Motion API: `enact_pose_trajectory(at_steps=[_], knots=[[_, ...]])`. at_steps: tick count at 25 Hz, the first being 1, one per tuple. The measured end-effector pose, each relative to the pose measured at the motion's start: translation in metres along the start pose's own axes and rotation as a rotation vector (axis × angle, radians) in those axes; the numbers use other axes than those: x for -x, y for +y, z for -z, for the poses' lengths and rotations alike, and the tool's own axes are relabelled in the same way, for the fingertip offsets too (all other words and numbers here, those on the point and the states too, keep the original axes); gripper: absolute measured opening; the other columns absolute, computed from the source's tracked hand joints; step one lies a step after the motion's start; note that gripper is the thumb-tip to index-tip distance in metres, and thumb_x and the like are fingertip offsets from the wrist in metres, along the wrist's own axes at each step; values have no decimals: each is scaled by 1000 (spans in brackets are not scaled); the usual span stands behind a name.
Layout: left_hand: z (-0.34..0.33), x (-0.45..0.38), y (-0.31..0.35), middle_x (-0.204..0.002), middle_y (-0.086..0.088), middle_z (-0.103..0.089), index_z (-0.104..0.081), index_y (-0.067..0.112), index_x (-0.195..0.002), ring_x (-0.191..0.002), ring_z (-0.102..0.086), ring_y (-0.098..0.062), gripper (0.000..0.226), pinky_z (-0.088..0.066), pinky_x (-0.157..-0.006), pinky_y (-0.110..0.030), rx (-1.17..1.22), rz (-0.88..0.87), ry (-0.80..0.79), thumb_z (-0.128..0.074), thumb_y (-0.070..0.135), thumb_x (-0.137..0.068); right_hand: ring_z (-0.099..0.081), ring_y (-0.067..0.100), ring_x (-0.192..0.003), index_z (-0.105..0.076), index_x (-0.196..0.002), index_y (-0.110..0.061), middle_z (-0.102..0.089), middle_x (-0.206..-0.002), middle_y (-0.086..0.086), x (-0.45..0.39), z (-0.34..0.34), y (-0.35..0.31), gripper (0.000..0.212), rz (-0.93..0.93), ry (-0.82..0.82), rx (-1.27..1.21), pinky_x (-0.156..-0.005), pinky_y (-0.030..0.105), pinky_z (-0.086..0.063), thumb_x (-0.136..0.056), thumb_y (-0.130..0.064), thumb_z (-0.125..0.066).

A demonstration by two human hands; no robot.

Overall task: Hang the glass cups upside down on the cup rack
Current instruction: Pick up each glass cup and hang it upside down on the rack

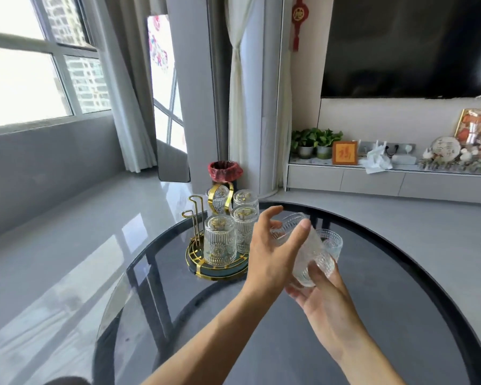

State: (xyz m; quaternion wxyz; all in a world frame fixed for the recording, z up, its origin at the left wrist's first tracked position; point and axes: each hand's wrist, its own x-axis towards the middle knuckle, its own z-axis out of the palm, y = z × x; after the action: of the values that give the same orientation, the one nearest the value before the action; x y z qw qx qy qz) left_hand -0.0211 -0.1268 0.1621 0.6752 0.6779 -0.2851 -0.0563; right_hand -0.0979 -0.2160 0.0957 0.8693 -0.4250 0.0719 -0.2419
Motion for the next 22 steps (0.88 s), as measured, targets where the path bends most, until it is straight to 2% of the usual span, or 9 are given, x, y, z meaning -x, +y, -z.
enact_pose_trajectory(at_steps=[2,4,7,8,10,12,14,18,22], knots=[[20,-9,-1,-114,6,-63,-60,40,-116,-105,-61,-7,48,-51,-84,-27,115,5,-38,-59,68,-78,-70,35,-100,-50,-137,-19,-58,-137,19,-7,-17,-3,62,-16,59,-68,-86,45,-54,-79,-31,-71],[44,-19,-5,-111,8,-66,-63,33,-114,-102,-63,-10,41,-51,-77,-23,50,-53,-23,-54,61,-86,-72,28,-86,-53,-134,-17,-56,-139,19,-21,-34,-12,67,-35,138,-117,-76,38,-56,-74,-40,-70],[83,-49,-26,-141,-2,-53,-56,24,-133,-129,-47,-23,48,-42,-104,-39,-684,-325,59,-57,49,-91,-69,25,-89,-49,-139,-19,-51,-144,14,-48,-63,-34,76,-10,192,-114,-77,39,-56,-70,-44,-71],[93,-59,-34,-155,-6,-39,-47,23,-143,-141,-34,-27,58,-30,-115,-44,-900,-362,44,-55,51,-93,-68,26,-95,-46,-141,-21,-48,-146,12,-58,-74,-42,78,6,194,-88,-80,40,-56,-71,-44,-71],[110,-77,-49,-167,-5,-10,-25,24,-155,-152,-7,-25,74,-6,-122,-46,-1089,-341,-9,-43,61,-93,-66,29,-101,-41,-142,-23,-47,-144,9,-80,-98,-56,79,37,172,12,-87,44,-55,-72,-41,-73],[119,-87,-62,-167,-2,0,-12,25,-158,-153,3,-21,82,5,-121,-47,-1082,-299,-70,-36,69,-92,-66,31,-100,-45,-132,-22,-52,-137,7,-100,-121,-67,70,54,129,180,-87,45,-56,-72,-38,-77],[121,-92,-75,-167,-2,3,-8,23,-158,-153,3,-20,88,2,-123,-48,-1031,-293,-112,-33,72,-90,-65,30,-96,-50,-117,-25,-57,-128,4,-127,-148,-72,58,65,110,407,-82,43,-56,-69,-35,-81],[122,-94,-91,-167,-1,7,-7,24,-158,-153,5,-20,88,-3,-123,-47,-962,-332,-115,-33,73,-90,-58,25,-115,-47,-135,-24,-55,-136,5,-180,-191,-50,76,170,121,889,-79,38,-53,-70,-44,-83],[128,-95,-98,-167,-4,5,-11,21,-158,-153,5,-21,87,-6,-123,-48,-979,-423,-121,-33,72,-91,-51,18,-118,-49,-131,-25,-55,-137,1,-215,-213,-15,74,410,-10,1399,-86,26,-36,-70,-53,-79]])
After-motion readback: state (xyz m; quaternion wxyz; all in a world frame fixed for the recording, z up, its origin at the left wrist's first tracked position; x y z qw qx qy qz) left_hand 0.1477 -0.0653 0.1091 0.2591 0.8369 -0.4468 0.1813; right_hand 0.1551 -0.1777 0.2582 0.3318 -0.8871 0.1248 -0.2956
